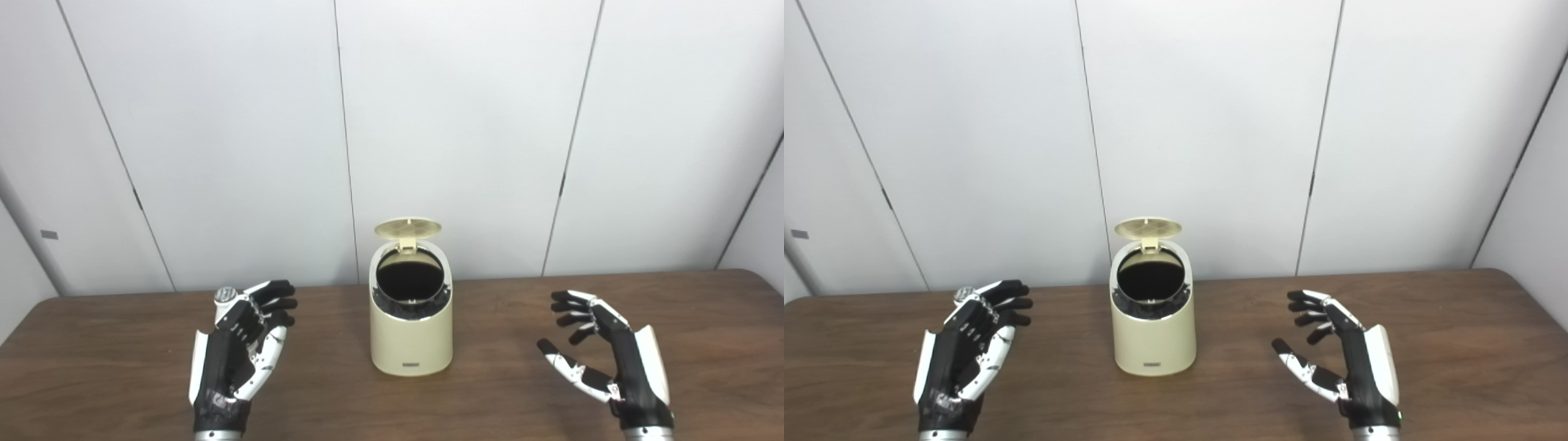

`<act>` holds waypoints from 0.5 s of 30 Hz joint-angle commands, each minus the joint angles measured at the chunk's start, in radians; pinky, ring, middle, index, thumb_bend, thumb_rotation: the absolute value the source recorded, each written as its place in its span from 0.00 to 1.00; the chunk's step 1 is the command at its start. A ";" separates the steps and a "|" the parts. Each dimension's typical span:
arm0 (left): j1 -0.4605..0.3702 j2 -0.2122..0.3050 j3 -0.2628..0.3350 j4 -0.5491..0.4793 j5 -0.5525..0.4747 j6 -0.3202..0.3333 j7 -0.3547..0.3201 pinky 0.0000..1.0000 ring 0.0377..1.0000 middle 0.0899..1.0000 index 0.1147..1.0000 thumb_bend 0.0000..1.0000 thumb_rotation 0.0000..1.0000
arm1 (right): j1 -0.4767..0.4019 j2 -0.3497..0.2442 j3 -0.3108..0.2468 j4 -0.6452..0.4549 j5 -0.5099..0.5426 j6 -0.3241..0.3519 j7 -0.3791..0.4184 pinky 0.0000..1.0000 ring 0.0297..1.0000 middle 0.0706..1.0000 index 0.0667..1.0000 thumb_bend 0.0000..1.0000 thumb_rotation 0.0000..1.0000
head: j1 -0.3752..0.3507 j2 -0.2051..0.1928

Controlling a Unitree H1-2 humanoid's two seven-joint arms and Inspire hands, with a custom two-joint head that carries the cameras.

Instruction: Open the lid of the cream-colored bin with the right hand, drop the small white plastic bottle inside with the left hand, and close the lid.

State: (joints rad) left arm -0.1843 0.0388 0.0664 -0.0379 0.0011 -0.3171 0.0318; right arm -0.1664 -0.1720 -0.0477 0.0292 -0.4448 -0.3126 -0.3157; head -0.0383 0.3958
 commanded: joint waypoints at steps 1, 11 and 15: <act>-0.035 0.010 0.004 -0.007 -0.002 -0.039 0.000 0.58 0.66 0.68 0.66 0.27 0.29 | -0.035 -0.003 -0.006 -0.009 0.005 -0.050 -0.019 0.39 0.53 0.61 0.65 0.32 0.00 | -0.002 0.002; -0.074 0.000 0.022 -0.050 -0.086 -0.026 -0.002 0.60 0.68 0.68 0.65 0.31 0.30 | -0.033 -0.001 0.006 -0.032 -0.019 -0.013 0.001 0.54 0.68 0.70 0.61 0.31 0.12 | 0.012 -0.013; -0.121 0.026 0.048 -0.128 -0.121 0.008 0.000 0.58 0.65 0.66 0.64 0.33 0.33 | -0.032 -0.009 0.002 -0.019 -0.023 -0.016 -0.002 0.57 0.69 0.70 0.63 0.31 0.14 | 0.020 -0.013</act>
State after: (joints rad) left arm -0.2401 0.0407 0.1076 -0.1138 -0.1011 -0.3067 0.0333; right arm -0.1684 -0.1724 -0.0407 0.0344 -0.4641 -0.3170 -0.3135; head -0.0200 0.3820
